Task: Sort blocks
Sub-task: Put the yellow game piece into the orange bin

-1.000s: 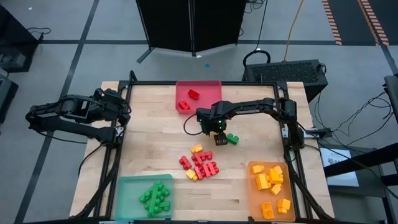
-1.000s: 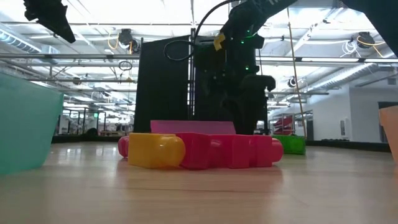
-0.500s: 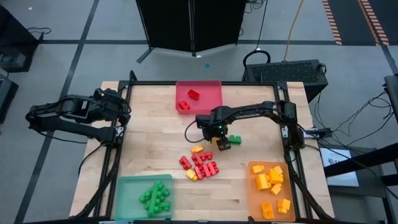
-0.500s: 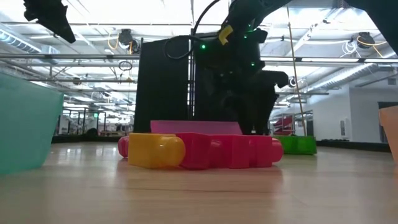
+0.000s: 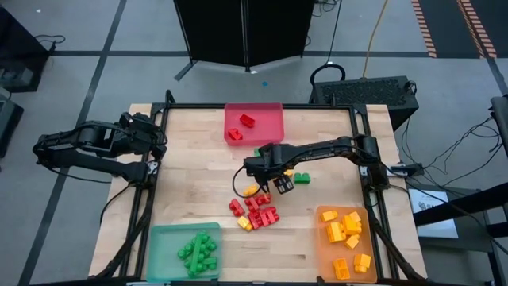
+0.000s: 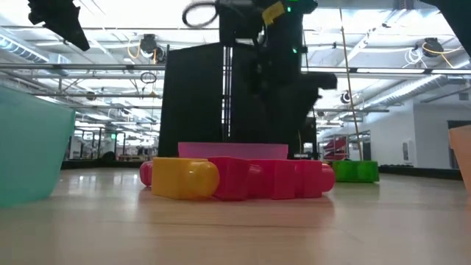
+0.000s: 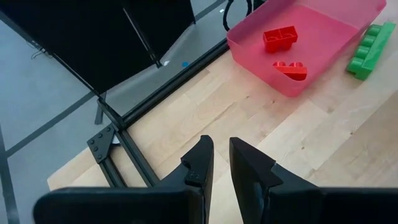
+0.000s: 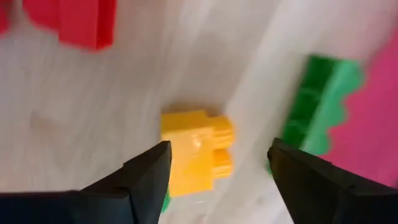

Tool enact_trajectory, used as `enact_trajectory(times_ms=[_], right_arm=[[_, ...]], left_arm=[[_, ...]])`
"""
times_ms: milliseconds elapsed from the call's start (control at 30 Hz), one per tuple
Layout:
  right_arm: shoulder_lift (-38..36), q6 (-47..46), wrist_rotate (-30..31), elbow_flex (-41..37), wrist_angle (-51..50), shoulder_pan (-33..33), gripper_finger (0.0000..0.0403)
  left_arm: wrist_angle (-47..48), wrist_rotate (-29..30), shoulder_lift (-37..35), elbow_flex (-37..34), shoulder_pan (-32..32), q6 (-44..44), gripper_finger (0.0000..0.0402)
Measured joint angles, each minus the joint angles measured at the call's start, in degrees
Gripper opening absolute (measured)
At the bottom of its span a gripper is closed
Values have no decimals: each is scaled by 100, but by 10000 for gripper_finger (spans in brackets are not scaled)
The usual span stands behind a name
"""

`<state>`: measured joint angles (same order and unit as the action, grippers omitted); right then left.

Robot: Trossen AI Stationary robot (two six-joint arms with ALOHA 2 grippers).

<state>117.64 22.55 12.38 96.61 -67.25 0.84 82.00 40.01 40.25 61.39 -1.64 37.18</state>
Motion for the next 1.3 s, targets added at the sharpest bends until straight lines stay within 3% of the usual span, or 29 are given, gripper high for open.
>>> enact_trajectory(times_ms=[200,333,400,567,633,900,1100,1300], right_arm=[[-11,-112,606,165,54,78,241],[-11,-153,554,165,-3,78,235],[-11,-661,532,165,-54,78,229],[-13,-1043,-824,165,-282,-84,213],[-13,-1061,-1110,165,-332,-171,215],[-15,-701,-1423,165,-553,-413,265],[31,-30,-1202,32,-396,-376,315],[33,-165,-1020,-426,-155,-380,352]], left_arm=[[0,0,0,0,-1,-1,59],[0,-2,0,0,1,1,59],[0,-2,0,0,1,-1,59],[1,-10,0,0,0,-3,59],[2,-11,0,0,-1,-3,59],[2,-50,0,0,-1,-7,59],[4,-92,0,0,1,-7,59],[36,-98,0,0,0,-7,59]])
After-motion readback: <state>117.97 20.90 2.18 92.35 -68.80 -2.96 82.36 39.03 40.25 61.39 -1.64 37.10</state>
